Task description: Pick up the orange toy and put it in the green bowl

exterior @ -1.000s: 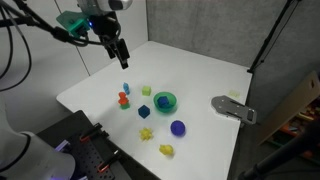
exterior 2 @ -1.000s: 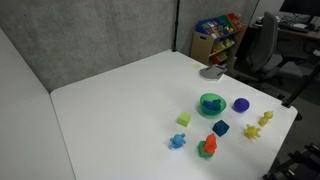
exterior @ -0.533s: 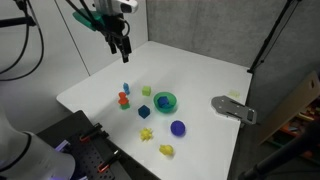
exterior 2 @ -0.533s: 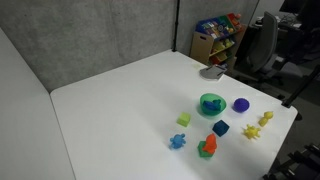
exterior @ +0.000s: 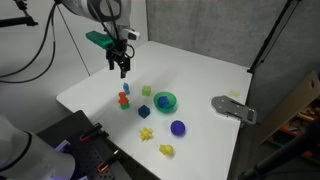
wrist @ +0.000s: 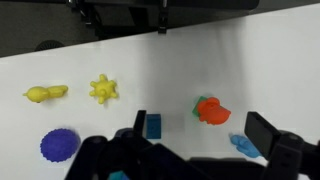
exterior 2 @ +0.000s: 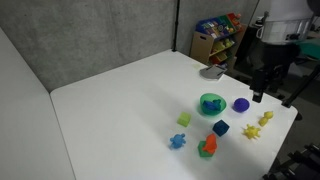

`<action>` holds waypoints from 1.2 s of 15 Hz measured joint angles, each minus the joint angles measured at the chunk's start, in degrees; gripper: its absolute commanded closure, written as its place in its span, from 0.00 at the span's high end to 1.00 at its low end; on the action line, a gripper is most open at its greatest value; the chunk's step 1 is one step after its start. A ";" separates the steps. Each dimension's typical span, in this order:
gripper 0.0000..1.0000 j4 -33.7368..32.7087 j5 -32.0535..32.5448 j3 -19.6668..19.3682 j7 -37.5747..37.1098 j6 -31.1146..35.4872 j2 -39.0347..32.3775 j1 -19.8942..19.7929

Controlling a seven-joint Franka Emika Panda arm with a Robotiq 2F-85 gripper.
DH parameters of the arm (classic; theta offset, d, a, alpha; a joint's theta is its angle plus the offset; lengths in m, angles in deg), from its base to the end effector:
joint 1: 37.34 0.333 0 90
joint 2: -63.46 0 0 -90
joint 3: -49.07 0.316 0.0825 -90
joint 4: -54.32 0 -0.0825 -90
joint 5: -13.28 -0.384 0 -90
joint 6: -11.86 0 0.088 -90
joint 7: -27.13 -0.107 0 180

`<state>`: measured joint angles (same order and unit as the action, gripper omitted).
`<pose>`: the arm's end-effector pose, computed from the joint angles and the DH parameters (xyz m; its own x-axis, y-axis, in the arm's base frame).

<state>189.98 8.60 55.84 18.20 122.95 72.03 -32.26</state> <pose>0.4352 0.0970 0.3645 0.9597 0.0073 -0.2810 0.0065 -1.0000 -0.0039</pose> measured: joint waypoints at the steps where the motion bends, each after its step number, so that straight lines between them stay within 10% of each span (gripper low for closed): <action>1: 1.00 0.08 -0.09 0.08 -0.05 1.09 -1.60 0.17; 12: 1.00 2.71 -8.11 0.71 -1.45 22.71 -15.66 2.89; 18: 1.00 2.70 -8.08 0.73 -2.44 23.41 -16.41 3.22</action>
<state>192.68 0.52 56.57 15.76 146.36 55.62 -29.04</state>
